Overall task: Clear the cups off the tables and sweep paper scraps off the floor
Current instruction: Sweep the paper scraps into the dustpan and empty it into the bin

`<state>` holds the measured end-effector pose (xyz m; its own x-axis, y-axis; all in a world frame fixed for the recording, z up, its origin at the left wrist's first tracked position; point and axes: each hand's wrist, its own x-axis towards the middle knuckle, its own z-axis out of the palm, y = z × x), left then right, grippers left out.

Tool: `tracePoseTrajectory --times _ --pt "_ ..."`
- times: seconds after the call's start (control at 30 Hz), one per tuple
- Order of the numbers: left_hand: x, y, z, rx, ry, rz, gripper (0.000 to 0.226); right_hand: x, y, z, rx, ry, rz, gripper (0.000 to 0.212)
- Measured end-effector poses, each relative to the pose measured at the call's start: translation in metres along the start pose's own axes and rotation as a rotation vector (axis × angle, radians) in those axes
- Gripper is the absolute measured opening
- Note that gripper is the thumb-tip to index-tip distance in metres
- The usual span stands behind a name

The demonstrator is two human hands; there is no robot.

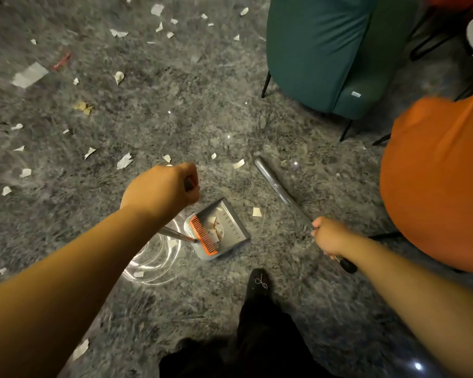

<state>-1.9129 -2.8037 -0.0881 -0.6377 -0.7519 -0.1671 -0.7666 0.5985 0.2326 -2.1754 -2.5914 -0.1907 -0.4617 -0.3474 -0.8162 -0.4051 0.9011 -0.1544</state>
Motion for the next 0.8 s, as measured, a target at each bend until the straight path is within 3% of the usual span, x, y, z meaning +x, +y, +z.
tracePoseTrajectory --times 0.17,0.37,0.6,0.8 --pt "0.0 0.002 -0.001 0.022 -0.003 -0.018 0.006 -0.007 -0.001 0.02 -0.027 -0.129 -0.051 0.035" --pt "0.0 0.002 -0.002 0.026 -0.01 -0.018 0.006 -0.025 0.001 0.033 0.167 -0.251 -0.084 0.033" --pt "-0.004 -0.006 -0.004 -0.003 0.021 -0.005 0.006 -0.041 -0.014 0.037 0.275 -0.24 -0.135 0.028" --pt "-0.012 -0.025 -0.011 -0.06 0.017 -0.03 0.008 -0.045 -0.041 0.025 0.35 -0.128 -0.151 0.03"
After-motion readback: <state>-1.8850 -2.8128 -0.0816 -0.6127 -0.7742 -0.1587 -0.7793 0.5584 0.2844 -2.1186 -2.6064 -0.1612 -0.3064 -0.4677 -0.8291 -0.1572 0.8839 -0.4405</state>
